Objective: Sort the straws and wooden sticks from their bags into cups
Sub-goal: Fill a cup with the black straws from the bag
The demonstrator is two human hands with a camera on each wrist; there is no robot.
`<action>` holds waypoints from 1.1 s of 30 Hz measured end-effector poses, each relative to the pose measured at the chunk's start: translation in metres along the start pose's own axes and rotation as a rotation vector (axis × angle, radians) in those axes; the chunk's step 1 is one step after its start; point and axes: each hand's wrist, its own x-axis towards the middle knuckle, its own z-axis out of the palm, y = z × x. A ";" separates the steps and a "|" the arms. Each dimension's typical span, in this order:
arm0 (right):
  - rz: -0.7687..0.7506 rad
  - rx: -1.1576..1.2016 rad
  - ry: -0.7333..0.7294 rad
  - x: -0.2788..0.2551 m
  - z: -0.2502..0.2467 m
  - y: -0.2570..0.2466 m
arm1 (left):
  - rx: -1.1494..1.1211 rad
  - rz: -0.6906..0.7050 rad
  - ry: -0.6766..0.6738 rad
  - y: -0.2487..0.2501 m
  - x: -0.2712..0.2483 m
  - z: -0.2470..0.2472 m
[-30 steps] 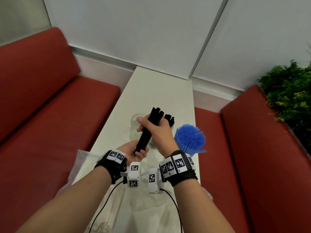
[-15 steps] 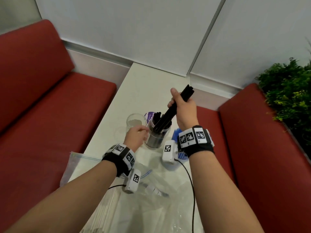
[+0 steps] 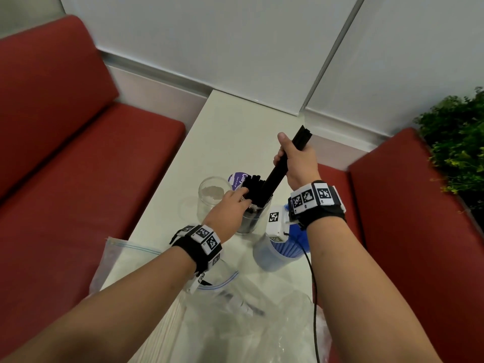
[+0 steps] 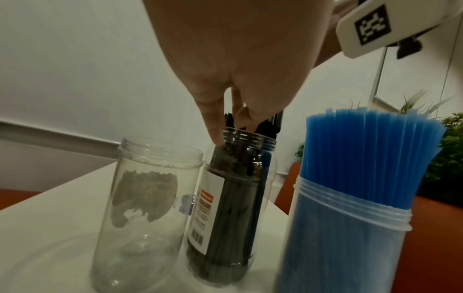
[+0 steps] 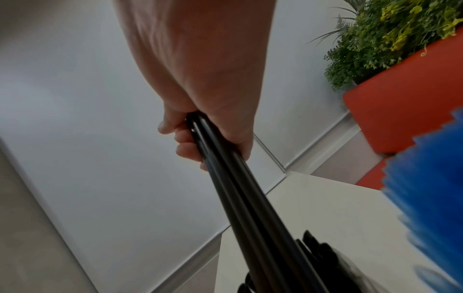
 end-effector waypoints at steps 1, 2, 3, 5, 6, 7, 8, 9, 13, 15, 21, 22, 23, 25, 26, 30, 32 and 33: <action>-0.005 0.005 0.011 0.004 0.001 -0.002 | -0.009 0.007 0.014 -0.001 0.000 0.002; -0.008 0.007 0.025 0.007 0.002 -0.002 | -0.023 0.015 0.031 -0.001 0.000 0.003; -0.011 0.004 0.037 0.010 0.004 -0.002 | -0.041 0.021 0.051 -0.002 -0.001 0.004; -0.020 -0.008 0.032 0.012 0.006 0.003 | -0.076 0.027 0.099 -0.002 -0.002 0.007; -0.028 -0.020 0.009 0.011 0.007 0.007 | -0.094 0.029 0.121 -0.001 -0.003 0.008; -0.035 -0.045 -0.022 0.008 0.008 0.013 | -0.110 0.037 0.143 0.000 -0.005 0.007; -0.037 -0.083 -0.053 0.005 0.009 0.020 | -0.118 0.053 0.163 0.002 -0.006 0.006; -0.033 -0.130 -0.078 0.001 0.010 0.027 | -0.113 0.079 0.187 0.003 -0.007 0.005; -0.007 -0.193 -0.112 -0.020 0.014 0.048 | -0.168 0.064 0.172 0.006 -0.010 0.004; -0.074 -0.205 -0.087 -0.024 0.015 0.046 | -0.185 0.023 0.161 0.003 -0.012 0.003; -0.373 -0.575 -0.012 -0.041 0.029 0.045 | -0.337 0.023 0.111 0.002 -0.018 -0.008; -0.355 -0.794 -0.087 -0.046 0.031 0.052 | -0.350 -0.010 0.108 0.001 -0.020 -0.010; -0.276 -1.051 -0.196 -0.051 0.034 0.062 | -0.368 -0.059 0.106 -0.002 -0.024 -0.011; -0.111 -1.452 -0.340 -0.063 0.037 0.075 | -0.371 -0.168 0.118 -0.010 -0.035 -0.010; -0.128 -1.520 -0.346 -0.070 0.039 0.075 | -0.355 -0.216 0.126 -0.016 -0.042 -0.011; -0.494 -1.093 -0.228 -0.103 0.054 0.072 | -0.287 -0.357 -0.056 -0.037 -0.076 -0.013; -0.324 -1.050 -0.346 -0.122 0.062 0.084 | -0.238 -0.351 -0.269 -0.040 -0.092 -0.009; -0.194 -1.131 -0.449 -0.132 0.066 0.097 | -0.199 -0.341 -0.350 -0.039 -0.100 -0.007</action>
